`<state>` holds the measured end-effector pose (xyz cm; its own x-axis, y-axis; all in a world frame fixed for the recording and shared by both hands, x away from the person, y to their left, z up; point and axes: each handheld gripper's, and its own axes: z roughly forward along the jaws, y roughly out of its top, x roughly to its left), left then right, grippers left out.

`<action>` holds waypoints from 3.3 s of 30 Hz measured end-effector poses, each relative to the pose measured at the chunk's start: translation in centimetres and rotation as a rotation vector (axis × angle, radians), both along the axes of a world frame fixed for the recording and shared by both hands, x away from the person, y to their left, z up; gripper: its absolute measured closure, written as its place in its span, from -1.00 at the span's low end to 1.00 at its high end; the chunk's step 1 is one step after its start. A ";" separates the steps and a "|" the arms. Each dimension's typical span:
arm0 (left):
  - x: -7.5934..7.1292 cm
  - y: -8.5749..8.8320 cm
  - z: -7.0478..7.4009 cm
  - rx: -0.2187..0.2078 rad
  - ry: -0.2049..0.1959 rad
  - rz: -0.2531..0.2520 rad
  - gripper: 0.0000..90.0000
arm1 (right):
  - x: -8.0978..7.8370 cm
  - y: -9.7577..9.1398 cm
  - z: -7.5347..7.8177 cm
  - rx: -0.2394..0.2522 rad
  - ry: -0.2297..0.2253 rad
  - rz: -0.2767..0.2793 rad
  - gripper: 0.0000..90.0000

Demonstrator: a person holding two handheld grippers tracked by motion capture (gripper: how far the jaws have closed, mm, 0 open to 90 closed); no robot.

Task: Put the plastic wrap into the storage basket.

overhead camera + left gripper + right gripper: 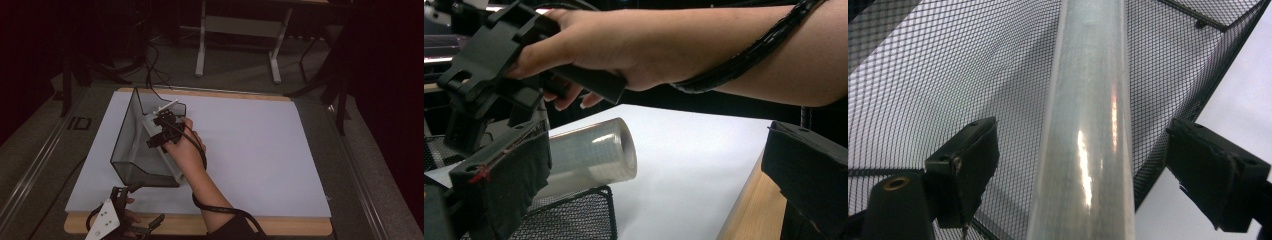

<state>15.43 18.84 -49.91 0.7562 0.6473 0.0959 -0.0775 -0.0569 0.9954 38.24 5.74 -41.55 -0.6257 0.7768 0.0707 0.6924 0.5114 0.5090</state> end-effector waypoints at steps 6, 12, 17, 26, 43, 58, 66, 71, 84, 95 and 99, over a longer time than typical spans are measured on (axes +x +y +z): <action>0.1 0.0 0.0 0.003 0.003 0.002 -1.00 | -0.2 -1.4 0.2 0.063 0.003 0.053 -0.67; 0.1 -0.1 -0.1 0.003 0.007 0.003 -1.00 | -0.7 -2.5 0.4 0.087 -0.007 0.079 -0.67; 0.1 -0.1 -0.1 0.005 0.007 0.004 -1.00 | -1.5 -3.6 1.3 0.118 -0.032 0.108 -0.67; 0.1 -0.1 -0.1 0.001 0.008 0.003 -1.00 | -3.1 -6.5 2.4 0.145 -0.118 0.115 -0.68; 0.1 -0.2 -0.1 0.001 0.010 0.005 -1.00 | -5.7 -12.8 2.7 0.185 -0.197 0.098 -0.69; 0.2 -0.3 -0.2 0.008 0.011 0.006 -1.00 | -7.2 -19.4 0.2 0.190 -0.239 0.044 -0.69; 0.2 -0.4 -0.3 0.010 0.014 0.005 -1.00 | -7.6 -22.6 -1.6 0.210 -0.246 0.009 -0.69; 0.3 -0.4 -0.3 0.008 0.018 0.005 -1.00 | -7.9 -24.4 -2.8 0.221 -0.252 0.003 -0.70; 0.2 -0.4 -0.3 0.013 0.016 0.004 -1.00 | -8.5 -28.6 -5.0 0.226 -0.283 -0.066 -0.69; 0.3 -0.4 -0.3 0.014 0.019 0.004 -1.00 | -9.3 -32.0 -6.7 0.232 -0.280 -0.092 -0.69; 0.3 -0.4 -0.3 0.014 0.021 0.006 -1.00 | -9.7 -33.2 -7.4 0.211 -0.287 -0.095 -0.70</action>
<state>15.75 18.43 -50.24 0.7545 0.6502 0.0891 -0.0559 -0.0717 0.9959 28.50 -27.50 -48.94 -0.5691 0.8195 0.0681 0.5457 0.3145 0.7767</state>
